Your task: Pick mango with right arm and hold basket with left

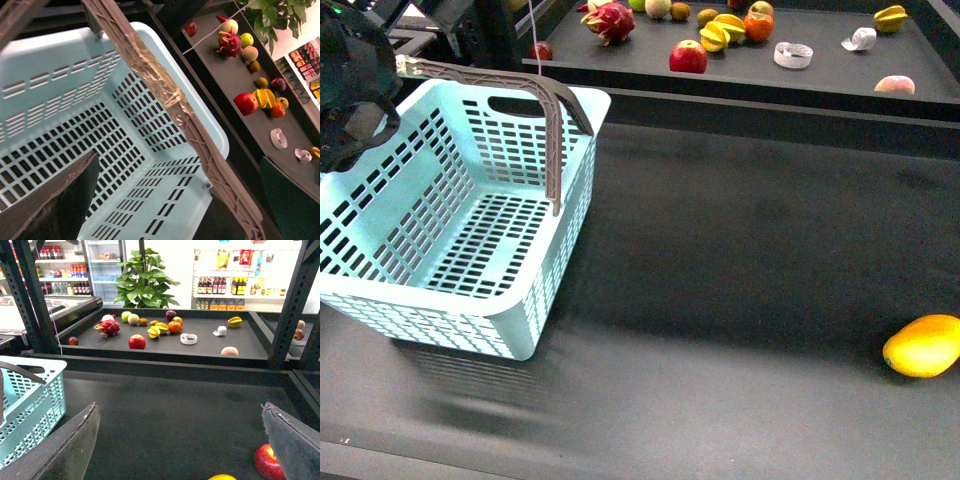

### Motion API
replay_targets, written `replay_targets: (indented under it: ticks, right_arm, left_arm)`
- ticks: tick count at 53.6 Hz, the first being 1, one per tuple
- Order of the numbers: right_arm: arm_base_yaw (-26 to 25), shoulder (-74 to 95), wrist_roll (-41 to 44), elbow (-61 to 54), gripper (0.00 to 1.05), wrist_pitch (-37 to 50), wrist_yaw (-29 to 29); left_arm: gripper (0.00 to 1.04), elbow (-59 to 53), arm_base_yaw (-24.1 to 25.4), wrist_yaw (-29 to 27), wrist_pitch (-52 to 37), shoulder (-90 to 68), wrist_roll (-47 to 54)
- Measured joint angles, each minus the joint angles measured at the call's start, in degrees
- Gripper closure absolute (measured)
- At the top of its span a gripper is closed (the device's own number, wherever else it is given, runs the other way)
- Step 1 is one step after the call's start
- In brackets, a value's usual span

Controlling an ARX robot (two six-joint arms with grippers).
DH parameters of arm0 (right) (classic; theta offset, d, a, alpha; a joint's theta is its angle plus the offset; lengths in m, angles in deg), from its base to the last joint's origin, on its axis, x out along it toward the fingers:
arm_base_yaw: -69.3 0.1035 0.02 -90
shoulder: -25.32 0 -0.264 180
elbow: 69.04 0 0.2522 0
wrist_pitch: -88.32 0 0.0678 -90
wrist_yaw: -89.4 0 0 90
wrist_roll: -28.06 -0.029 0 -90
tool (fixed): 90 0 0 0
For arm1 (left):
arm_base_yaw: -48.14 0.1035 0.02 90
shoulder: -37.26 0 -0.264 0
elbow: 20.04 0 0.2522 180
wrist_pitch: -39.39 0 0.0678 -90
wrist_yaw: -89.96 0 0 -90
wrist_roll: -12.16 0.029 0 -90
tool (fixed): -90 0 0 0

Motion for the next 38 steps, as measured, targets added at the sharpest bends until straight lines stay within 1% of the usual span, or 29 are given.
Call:
replay_targets:
  ticks: [10,22,38]
  right_arm:
    - [0.0,0.0,0.0,0.0,0.08,0.0,0.0]
    - [0.0,0.0,0.0,0.0,0.08,0.0,0.0]
    - [0.0,0.0,0.0,0.0,0.08,0.0,0.0]
  left_arm:
    - [0.06,7.13,0.87,2.69,2.69,-5.03,-3.85]
    - [0.06,13.25,3.21,4.46,1.29,-10.75,-6.69]
    - [0.06,18.88,5.25,3.96,-1.09,-17.09,-9.97]
